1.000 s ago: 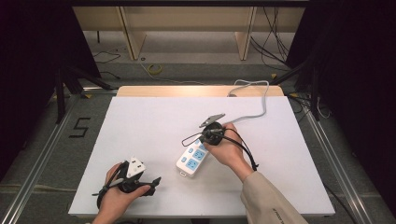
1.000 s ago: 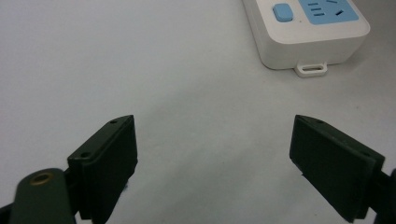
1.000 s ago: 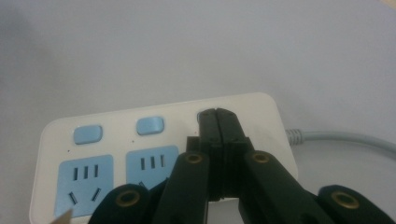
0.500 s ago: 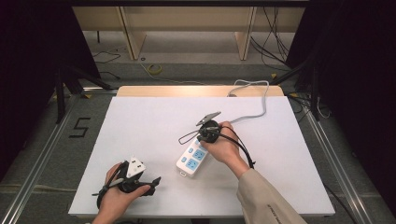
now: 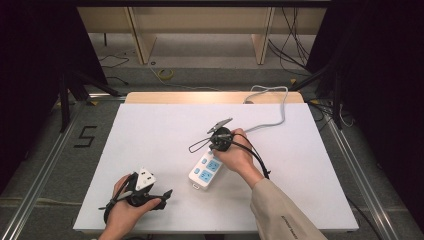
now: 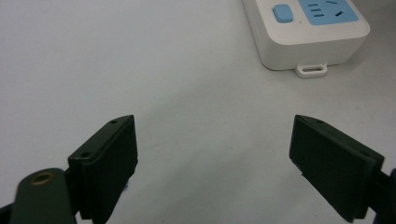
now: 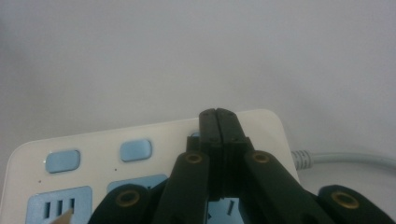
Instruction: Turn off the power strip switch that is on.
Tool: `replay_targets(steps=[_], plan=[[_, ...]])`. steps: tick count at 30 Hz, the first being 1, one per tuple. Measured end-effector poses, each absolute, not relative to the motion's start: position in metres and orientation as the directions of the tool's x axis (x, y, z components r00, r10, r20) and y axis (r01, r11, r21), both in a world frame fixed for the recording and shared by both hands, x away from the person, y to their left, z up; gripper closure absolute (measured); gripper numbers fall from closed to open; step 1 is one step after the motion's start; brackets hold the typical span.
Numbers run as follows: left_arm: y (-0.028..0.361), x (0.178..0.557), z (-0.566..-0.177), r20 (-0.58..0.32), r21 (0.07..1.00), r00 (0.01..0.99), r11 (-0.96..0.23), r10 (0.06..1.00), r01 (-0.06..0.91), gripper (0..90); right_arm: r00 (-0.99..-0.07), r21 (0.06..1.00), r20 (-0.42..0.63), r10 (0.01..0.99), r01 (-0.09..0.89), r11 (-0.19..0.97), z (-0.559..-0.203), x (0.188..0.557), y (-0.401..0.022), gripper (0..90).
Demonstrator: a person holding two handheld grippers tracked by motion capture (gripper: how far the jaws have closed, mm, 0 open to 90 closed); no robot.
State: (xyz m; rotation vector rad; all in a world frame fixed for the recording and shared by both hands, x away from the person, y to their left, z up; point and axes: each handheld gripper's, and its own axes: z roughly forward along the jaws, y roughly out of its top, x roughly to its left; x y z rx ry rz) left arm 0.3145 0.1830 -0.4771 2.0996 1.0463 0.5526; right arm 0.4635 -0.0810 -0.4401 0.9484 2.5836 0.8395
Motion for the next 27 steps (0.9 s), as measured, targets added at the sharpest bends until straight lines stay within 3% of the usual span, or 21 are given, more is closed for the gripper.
replay_targets(steps=[27], plan=[[0.182,0.314,-0.477,0.060,0.754,0.581,-0.419,0.811,0.507,14.9,-0.759,0.553,-0.072,0.647,0.510,0.659,-0.447,0.469,-0.068,90.0]])
